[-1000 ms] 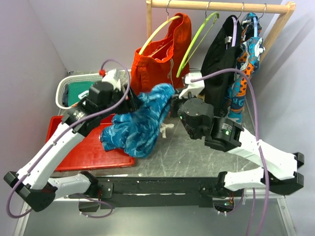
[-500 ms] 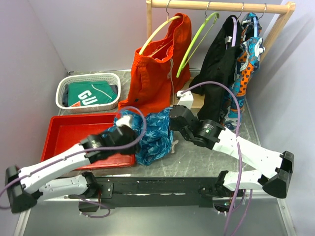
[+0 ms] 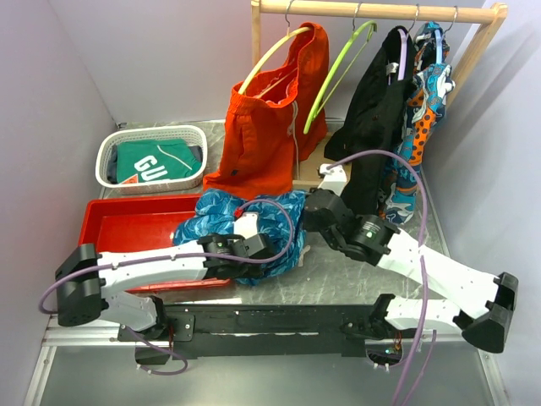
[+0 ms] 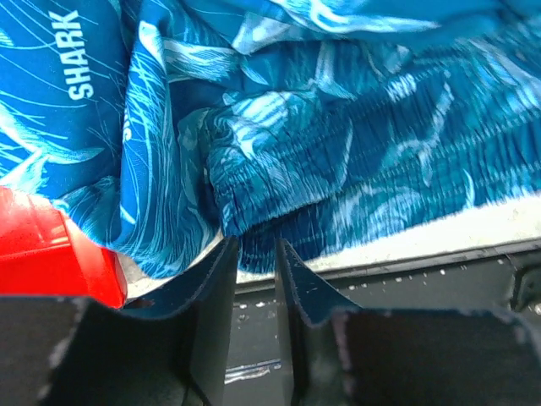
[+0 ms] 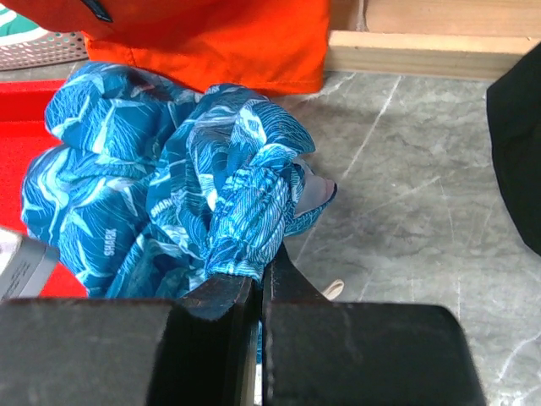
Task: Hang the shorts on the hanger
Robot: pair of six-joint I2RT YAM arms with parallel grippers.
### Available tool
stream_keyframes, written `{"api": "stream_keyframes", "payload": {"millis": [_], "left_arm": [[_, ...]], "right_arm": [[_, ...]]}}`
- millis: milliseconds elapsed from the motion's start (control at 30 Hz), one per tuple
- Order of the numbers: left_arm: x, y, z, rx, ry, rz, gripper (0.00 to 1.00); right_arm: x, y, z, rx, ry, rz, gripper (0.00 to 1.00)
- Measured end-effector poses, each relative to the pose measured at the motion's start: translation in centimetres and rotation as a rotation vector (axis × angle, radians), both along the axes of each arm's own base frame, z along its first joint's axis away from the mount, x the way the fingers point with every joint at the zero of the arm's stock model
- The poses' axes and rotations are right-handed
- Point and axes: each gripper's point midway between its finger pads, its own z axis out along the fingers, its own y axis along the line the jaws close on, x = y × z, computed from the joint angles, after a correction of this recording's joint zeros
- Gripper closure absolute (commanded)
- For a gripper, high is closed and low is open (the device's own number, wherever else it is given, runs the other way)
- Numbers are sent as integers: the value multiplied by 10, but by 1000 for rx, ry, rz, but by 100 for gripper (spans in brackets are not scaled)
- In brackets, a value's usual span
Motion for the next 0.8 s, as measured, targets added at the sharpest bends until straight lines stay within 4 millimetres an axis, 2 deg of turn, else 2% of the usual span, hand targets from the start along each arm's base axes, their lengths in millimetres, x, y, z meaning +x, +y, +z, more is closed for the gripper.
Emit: {"api": "stream_keyframes", "payload": {"millis": [333,567,800], "left_arm": [[2,-6,-19,38,32,53,69],[1,-5,-19,42,37,54,64],[-1,-3,-13,31,36,52,64]], "right_arm": [[-7,-16,-7,26,3,-21,100],[-7,-21,-18,15,23,-31,100],[-7,-21,-22,18,33,-30,100]]}}
